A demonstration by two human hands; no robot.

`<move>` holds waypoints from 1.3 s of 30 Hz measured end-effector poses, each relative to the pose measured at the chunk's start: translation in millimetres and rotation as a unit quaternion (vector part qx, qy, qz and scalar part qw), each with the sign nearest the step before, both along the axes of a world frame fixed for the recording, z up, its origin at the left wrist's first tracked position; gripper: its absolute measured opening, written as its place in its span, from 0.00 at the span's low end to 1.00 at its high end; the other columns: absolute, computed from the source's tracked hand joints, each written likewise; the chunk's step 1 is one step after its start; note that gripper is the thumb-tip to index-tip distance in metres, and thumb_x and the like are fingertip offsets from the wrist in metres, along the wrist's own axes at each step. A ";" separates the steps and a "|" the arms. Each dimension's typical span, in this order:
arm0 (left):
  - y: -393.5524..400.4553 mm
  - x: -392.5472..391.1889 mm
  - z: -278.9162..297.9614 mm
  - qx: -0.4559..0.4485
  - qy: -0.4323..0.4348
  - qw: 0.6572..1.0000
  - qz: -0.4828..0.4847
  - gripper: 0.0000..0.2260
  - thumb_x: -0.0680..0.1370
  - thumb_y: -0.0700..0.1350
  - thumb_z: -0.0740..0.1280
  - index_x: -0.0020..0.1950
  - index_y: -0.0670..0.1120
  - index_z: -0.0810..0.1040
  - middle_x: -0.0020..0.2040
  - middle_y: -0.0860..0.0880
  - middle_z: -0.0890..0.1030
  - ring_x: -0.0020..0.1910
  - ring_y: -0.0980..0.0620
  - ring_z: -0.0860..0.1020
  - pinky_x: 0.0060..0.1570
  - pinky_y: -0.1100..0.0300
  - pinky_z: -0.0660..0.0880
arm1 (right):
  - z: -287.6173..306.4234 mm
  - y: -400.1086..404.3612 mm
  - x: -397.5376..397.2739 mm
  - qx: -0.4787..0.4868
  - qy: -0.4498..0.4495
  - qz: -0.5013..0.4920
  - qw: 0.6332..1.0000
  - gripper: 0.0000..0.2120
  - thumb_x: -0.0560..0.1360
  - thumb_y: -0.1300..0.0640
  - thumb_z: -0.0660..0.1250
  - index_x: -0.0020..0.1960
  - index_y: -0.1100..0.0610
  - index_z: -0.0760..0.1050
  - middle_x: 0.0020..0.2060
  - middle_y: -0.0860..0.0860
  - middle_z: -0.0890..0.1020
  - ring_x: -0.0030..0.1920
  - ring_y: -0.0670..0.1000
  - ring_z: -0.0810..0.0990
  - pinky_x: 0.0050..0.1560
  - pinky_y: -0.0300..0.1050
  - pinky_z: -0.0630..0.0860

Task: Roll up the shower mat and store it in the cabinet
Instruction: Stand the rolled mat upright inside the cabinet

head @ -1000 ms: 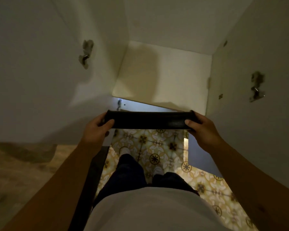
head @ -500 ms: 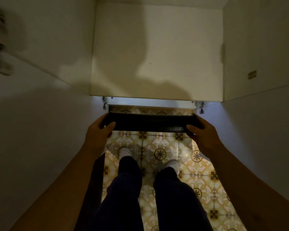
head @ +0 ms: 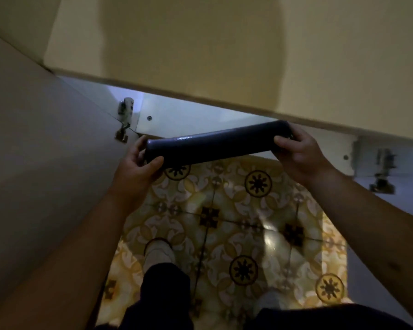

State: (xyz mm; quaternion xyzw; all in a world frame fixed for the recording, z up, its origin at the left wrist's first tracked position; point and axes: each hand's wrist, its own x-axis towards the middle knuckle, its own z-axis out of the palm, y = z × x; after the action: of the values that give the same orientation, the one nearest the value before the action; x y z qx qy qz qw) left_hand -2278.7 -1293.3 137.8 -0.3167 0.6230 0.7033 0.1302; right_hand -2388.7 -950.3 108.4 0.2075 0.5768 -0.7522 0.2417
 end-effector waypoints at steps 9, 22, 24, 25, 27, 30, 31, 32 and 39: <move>-25.1 -2.3 -84.2 -0.051 0.032 0.998 0.032 0.23 0.75 0.39 0.70 0.65 0.55 0.70 0.57 0.55 0.74 0.54 0.50 0.79 0.51 0.53 0.80 | -63.0 -81.9 -77.6 -0.096 0.028 -0.013 0.995 0.13 0.78 0.67 0.63 0.61 0.62 0.75 0.54 0.57 0.80 0.55 0.52 0.80 0.53 0.39 0.77; 15.2 -43.8 -98.3 -0.233 0.063 0.952 0.187 0.25 0.71 0.46 0.74 0.62 0.50 0.65 0.58 0.49 0.74 0.55 0.53 0.76 0.52 0.63 0.76 | -93.8 -239.4 -47.6 -0.093 -0.042 0.030 0.994 0.18 0.74 0.61 0.71 0.62 0.63 0.73 0.55 0.61 0.82 0.52 0.59 0.84 0.49 0.52 0.82; 20.8 -44.9 -104.6 -0.250 0.043 0.952 0.171 0.23 0.71 0.46 0.74 0.59 0.51 0.64 0.58 0.48 0.74 0.55 0.52 0.76 0.54 0.55 0.78 | -99.7 -244.0 -39.1 -0.029 -0.021 0.025 0.999 0.21 0.72 0.60 0.73 0.62 0.62 0.72 0.55 0.60 0.82 0.52 0.60 0.83 0.48 0.56 0.83; 22.9 -45.0 -108.3 -0.262 0.032 0.951 0.164 0.22 0.71 0.46 0.74 0.58 0.52 0.64 0.58 0.48 0.74 0.54 0.51 0.76 0.53 0.53 0.78 | -102.3 -245.1 -35.5 0.041 0.007 0.036 0.998 0.23 0.71 0.58 0.75 0.62 0.61 0.71 0.55 0.58 0.82 0.53 0.58 0.83 0.51 0.55 0.82; 25.0 -45.2 -112.8 -0.280 0.030 0.947 0.155 0.22 0.71 0.47 0.74 0.57 0.51 0.64 0.58 0.48 0.74 0.54 0.51 0.76 0.52 0.53 0.79 | -104.8 -246.2 -28.1 0.132 0.054 0.028 0.989 0.29 0.69 0.56 0.76 0.65 0.59 0.68 0.56 0.54 0.81 0.54 0.53 0.82 0.54 0.49 0.81; 24.1 -48.4 -117.3 -0.304 0.047 0.940 0.149 0.23 0.70 0.48 0.75 0.57 0.51 0.65 0.58 0.48 0.73 0.54 0.51 0.76 0.51 0.54 0.78 | -108.8 -248.1 -27.1 0.098 0.064 -0.008 0.993 0.33 0.70 0.59 0.75 0.70 0.56 0.62 0.60 0.54 0.78 0.56 0.51 0.80 0.57 0.48 0.79; 23.0 -49.0 -118.5 -0.318 0.052 0.936 0.144 0.23 0.70 0.49 0.75 0.56 0.51 0.65 0.57 0.48 0.73 0.54 0.52 0.76 0.50 0.54 0.78 | -108.9 -249.6 -28.6 0.085 0.064 -0.007 0.994 0.33 0.71 0.60 0.74 0.70 0.56 0.62 0.60 0.54 0.78 0.56 0.52 0.80 0.58 0.51 0.79; 21.6 -49.7 -120.0 -0.335 0.058 0.931 0.136 0.23 0.69 0.50 0.75 0.56 0.52 0.65 0.57 0.49 0.73 0.53 0.52 0.76 0.49 0.54 0.78 | -109.7 -251.5 -31.5 0.081 0.069 -0.001 0.994 0.32 0.72 0.61 0.74 0.70 0.57 0.62 0.60 0.54 0.78 0.57 0.53 0.80 0.59 0.53 0.79; 5.4 -59.1 -127.7 -0.415 0.073 0.901 0.106 0.27 0.70 0.55 0.73 0.64 0.51 0.66 0.61 0.50 0.72 0.52 0.54 0.72 0.43 0.59 0.71 | -109.7 -271.7 -61.1 0.051 0.064 0.049 0.995 0.30 0.73 0.65 0.71 0.72 0.60 0.63 0.61 0.58 0.77 0.58 0.57 0.79 0.59 0.57 0.79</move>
State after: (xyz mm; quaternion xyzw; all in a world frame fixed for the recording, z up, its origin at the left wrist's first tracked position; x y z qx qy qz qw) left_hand -2337.7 -1287.9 10.1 -0.3539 0.8290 0.4119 -0.1337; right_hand -2449.8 -1222.0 -1.3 0.1423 0.6381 -0.7208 0.2304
